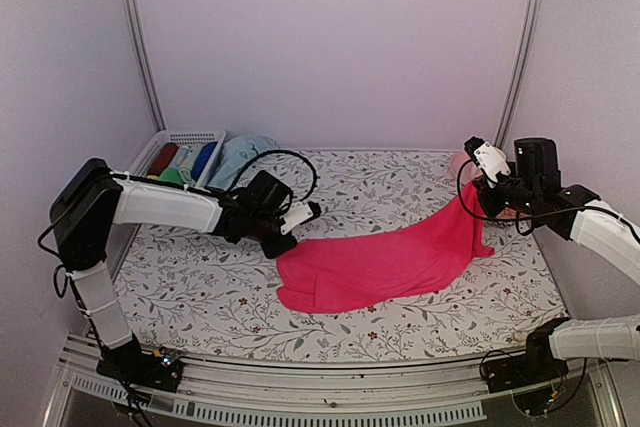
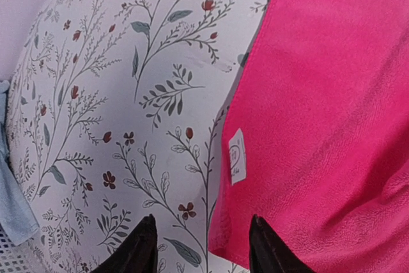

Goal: Roll the towels
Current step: Flatten out the towel at the center of the board.

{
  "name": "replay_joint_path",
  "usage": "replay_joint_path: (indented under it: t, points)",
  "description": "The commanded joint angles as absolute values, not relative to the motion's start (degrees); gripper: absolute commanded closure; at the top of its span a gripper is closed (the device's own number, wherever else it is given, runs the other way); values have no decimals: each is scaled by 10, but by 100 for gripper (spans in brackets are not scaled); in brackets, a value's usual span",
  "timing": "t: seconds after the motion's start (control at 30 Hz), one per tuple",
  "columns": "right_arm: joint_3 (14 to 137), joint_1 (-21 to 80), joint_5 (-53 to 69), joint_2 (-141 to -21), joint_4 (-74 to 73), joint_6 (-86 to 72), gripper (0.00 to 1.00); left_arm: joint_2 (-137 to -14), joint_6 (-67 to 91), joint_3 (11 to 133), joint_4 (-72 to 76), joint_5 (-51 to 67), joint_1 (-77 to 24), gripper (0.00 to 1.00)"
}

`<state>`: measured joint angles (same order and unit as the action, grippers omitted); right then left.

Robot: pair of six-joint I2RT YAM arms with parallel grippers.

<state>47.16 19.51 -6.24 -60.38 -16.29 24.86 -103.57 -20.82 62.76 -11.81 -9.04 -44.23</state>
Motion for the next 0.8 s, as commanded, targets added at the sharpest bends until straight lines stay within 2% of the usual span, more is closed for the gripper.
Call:
replay_joint_path:
  t: [0.0,0.23,0.77]
  points:
    - [473,200,-59,-606,-164,247,98,-1059,-212,640,-133,-85,-434,50]
    - [473,200,-59,-606,-163,247,98,-1073,-215,645,-136,-92,-424,54]
    - [471,200,-58,-606,-163,248,98,-1083,-216,650,-136,-67,-417,72]
